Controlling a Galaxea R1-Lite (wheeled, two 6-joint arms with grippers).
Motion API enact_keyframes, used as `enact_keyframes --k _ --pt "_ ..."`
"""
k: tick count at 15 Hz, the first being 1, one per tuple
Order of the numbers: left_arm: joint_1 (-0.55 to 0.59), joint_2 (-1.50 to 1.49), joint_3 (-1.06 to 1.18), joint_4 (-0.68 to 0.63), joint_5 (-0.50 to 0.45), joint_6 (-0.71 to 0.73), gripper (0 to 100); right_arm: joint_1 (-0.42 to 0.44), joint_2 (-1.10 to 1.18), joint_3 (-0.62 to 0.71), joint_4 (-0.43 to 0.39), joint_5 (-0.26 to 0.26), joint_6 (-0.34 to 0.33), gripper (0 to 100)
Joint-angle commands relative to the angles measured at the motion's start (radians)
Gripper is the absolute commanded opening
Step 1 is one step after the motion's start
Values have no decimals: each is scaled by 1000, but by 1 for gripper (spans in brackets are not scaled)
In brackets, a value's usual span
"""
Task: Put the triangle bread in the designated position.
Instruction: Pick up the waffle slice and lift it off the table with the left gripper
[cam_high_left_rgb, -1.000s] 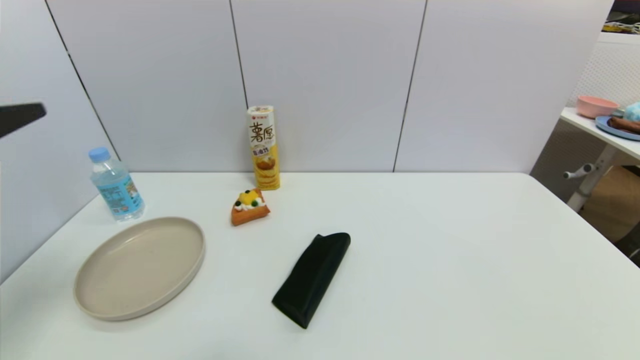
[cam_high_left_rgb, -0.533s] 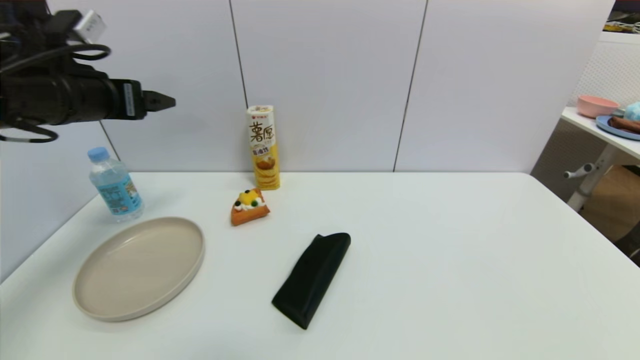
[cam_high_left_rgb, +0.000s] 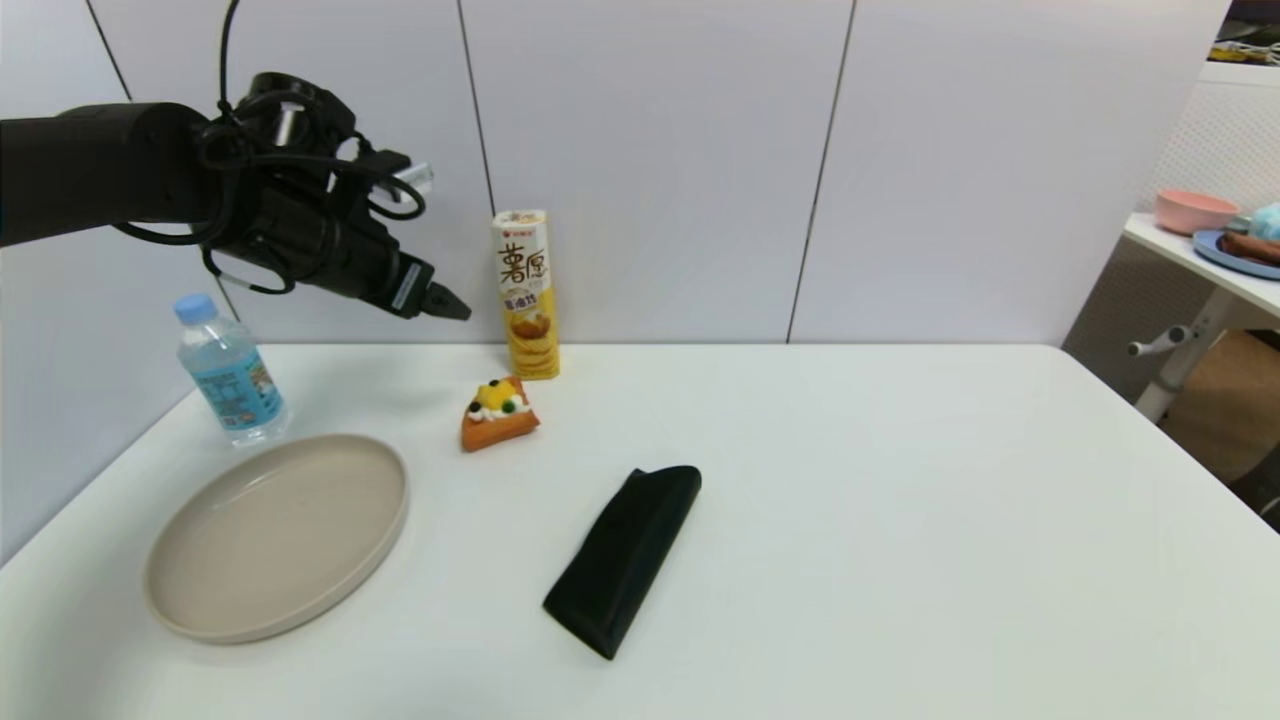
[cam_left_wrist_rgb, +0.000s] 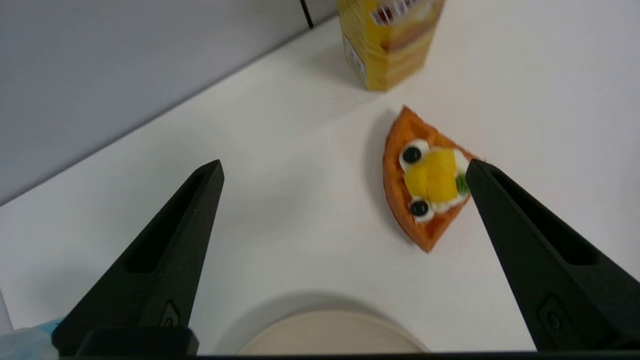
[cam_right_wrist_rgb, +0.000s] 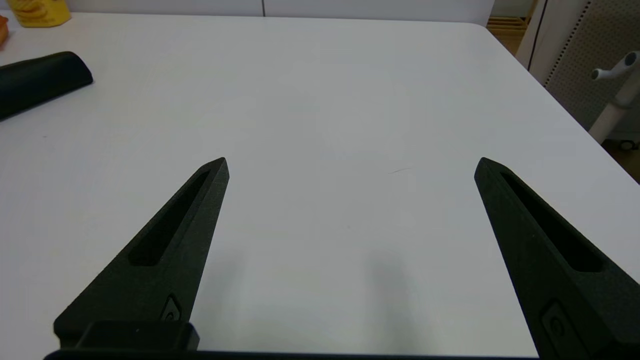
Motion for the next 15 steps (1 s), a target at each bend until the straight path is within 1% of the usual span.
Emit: enact_keyframes --k 1,3,6,9,13,15 --pt "-46 98 -38 310 -12 210 100 0 0 2 0 1 0 100" --pt "-71 115 -16 359 -13 211 100 0 0 2 0 1 0 100" --pt "-106 132 -7 356 -13 202 100 0 0 2 0 1 0 100" --pt "-112 135 -7 352 -9 198 100 0 2 2 0 1 0 100" --pt "-126 146 -7 263 -7 107 100 0 0 2 0 1 0 100" --pt "-127 155 -5 241 -6 78 100 0 0 2 0 1 0 100"
